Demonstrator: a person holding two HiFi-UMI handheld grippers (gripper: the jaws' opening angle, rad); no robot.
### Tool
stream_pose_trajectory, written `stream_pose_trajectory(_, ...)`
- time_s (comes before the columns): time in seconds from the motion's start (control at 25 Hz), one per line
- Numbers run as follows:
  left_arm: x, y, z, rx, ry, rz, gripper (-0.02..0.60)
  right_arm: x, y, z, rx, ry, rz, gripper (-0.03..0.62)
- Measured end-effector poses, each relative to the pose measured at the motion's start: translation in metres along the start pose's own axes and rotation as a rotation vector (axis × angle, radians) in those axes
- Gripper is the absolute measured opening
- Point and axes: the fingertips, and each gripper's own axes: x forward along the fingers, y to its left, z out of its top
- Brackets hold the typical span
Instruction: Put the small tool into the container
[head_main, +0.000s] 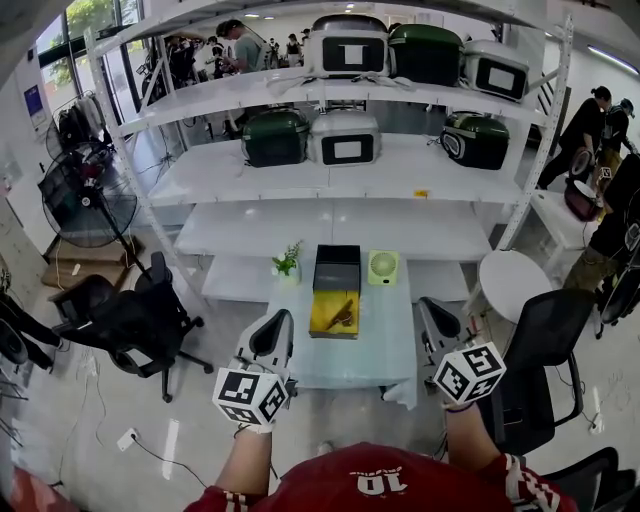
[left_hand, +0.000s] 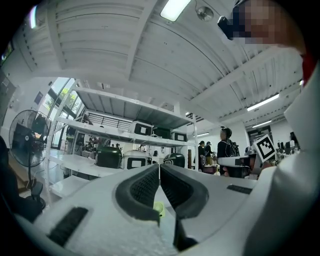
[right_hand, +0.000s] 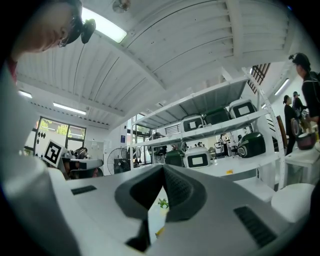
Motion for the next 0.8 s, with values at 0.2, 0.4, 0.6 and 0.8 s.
stream_pose_trajectory(0.2, 0.0022, -0.0021, -0.0013, 0.004, 0.002, 0.0, -0.011, 0.0012, -0.0028, -0.0015, 0.0, -0.002, 0.001, 0.005)
stream_pose_trajectory(0.4, 0.0024, -0.005, -0.0034, 0.003, 0.002, -0.002, -0.011, -0.0001, -0.0045, -0.0049, 0.005, 0.003, 0.003, 0.005)
stream_pose_trajectory(0.6, 0.0032, -0.0081, -0.0039, -0.002, -0.002, -0.004, -0.011, -0.0016, -0.0056, -0.0035, -0.001, -0.003, 0.002, 0.005)
stream_pose_trajectory(0.8, 0.0013, -0.0097, -0.0092, -0.005, 0.006, -0.009, -0.011, -0.0012, -0.003, -0.0081, 0.002, 0.0, 0.008, 0.003)
